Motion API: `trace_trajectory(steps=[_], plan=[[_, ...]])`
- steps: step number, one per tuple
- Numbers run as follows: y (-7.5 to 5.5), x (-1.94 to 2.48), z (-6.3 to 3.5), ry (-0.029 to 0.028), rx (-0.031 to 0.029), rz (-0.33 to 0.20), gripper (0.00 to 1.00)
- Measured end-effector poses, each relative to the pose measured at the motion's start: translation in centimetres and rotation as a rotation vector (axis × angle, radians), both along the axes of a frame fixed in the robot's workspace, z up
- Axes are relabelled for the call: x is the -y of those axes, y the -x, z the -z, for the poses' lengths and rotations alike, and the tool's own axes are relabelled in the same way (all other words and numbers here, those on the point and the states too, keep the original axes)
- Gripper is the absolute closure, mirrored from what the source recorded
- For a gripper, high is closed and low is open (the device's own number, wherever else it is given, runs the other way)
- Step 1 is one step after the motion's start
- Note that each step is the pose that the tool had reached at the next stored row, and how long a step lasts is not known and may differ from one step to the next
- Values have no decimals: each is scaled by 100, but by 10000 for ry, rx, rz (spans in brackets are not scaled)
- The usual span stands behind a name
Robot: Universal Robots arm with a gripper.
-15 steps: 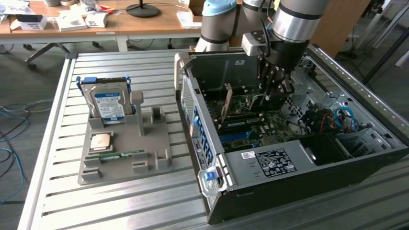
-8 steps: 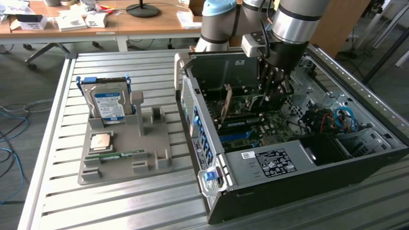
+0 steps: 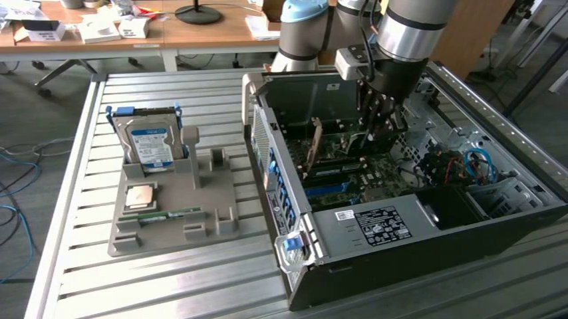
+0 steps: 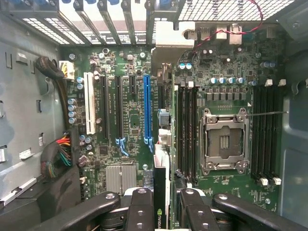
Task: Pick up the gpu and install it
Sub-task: 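Insert the gpu into the slot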
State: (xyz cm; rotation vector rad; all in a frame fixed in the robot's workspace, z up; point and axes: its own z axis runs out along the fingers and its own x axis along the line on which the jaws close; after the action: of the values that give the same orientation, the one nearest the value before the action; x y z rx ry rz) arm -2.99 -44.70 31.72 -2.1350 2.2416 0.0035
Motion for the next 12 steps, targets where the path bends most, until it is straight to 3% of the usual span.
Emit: trace_trajectory(steps=[12], plan=[[0, 0, 47, 0, 0, 0, 74]])
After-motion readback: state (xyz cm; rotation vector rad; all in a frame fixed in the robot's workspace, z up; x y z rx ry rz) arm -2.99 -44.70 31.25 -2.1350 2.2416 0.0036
